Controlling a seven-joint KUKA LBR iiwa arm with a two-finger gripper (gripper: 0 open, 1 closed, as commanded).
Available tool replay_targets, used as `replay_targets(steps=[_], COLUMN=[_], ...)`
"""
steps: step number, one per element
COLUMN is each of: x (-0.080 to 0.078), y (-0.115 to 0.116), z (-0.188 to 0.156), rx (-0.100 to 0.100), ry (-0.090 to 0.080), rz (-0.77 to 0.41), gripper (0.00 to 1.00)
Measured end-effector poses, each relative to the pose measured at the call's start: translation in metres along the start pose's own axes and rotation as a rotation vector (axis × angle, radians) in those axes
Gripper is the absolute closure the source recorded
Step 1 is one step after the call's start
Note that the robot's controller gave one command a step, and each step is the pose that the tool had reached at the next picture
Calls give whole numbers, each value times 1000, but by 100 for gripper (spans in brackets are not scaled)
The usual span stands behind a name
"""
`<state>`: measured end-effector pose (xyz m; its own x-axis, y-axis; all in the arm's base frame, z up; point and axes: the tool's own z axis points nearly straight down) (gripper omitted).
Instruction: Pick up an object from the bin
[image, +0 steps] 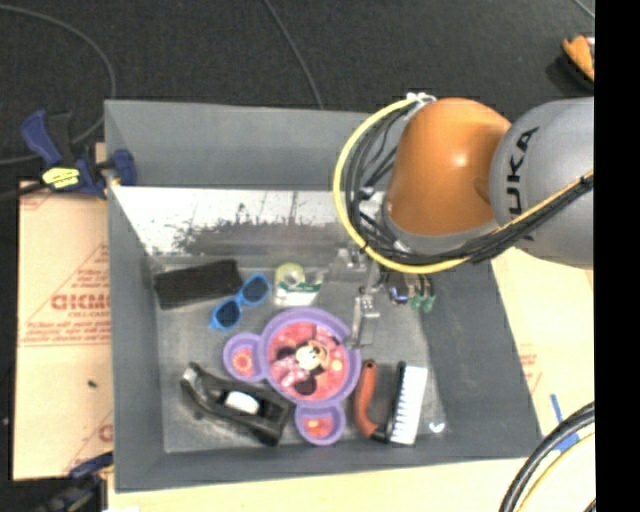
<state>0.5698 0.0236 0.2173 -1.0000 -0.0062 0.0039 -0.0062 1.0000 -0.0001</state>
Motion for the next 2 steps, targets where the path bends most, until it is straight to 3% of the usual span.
replay_targets(steps=[1,2], x=[-1,-14], y=[0,-11], z=[-5,126], rx=[-1,-1], ry=[-8,-8], rz=[1,39], gripper=[0,0])
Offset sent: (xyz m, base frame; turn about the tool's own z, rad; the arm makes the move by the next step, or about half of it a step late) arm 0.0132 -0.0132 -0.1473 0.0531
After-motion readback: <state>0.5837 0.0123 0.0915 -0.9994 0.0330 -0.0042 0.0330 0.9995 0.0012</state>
